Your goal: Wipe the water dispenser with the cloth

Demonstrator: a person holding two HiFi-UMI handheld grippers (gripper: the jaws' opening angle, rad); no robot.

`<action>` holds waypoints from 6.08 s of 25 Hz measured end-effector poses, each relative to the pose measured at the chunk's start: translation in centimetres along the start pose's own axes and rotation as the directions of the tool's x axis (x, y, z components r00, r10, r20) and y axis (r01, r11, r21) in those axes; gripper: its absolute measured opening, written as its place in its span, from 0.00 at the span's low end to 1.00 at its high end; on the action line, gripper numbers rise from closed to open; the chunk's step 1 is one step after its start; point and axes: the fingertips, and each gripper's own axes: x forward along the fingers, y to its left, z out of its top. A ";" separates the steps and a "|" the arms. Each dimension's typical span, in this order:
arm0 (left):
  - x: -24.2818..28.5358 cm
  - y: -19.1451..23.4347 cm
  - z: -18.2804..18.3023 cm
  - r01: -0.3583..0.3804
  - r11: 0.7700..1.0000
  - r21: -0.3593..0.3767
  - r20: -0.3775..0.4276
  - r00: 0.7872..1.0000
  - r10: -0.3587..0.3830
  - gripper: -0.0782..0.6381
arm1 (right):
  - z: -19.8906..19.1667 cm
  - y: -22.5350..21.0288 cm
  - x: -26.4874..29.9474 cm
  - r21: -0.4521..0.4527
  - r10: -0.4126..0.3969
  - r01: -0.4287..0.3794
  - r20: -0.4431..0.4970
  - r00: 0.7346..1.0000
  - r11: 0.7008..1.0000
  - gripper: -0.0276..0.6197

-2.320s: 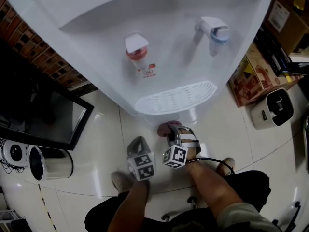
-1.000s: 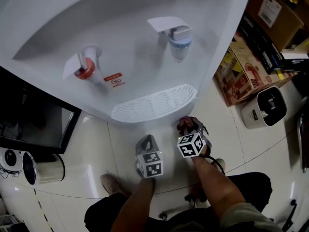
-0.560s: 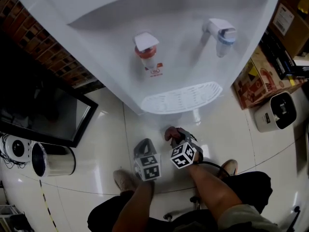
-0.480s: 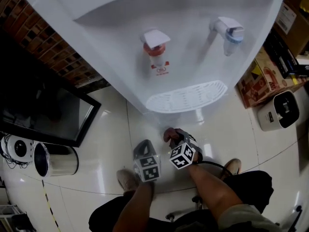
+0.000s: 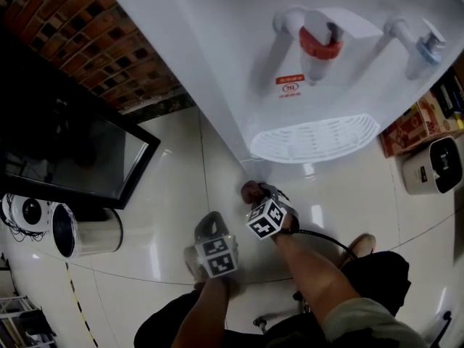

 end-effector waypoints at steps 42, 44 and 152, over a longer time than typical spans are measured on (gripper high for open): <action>2.8 -23.3 6.2 0.299 0.940 0.161 0.047 0.949 -0.310 0.11 | -14.6 -23.8 -8.2 0.325 -0.312 0.359 -0.188 0.931 0.875 0.18; 2.5 -23.5 6.6 0.303 0.939 0.165 0.057 0.947 -0.316 0.11 | -14.2 -23.6 -8.6 0.316 -0.315 0.358 -0.178 0.932 0.879 0.18; -29.7 -31.5 37.3 -0.144 0.987 -0.077 0.651 0.743 0.160 0.11 | 16.6 -35.0 -57.2 -0.222 0.264 -0.151 0.885 0.383 0.963 0.19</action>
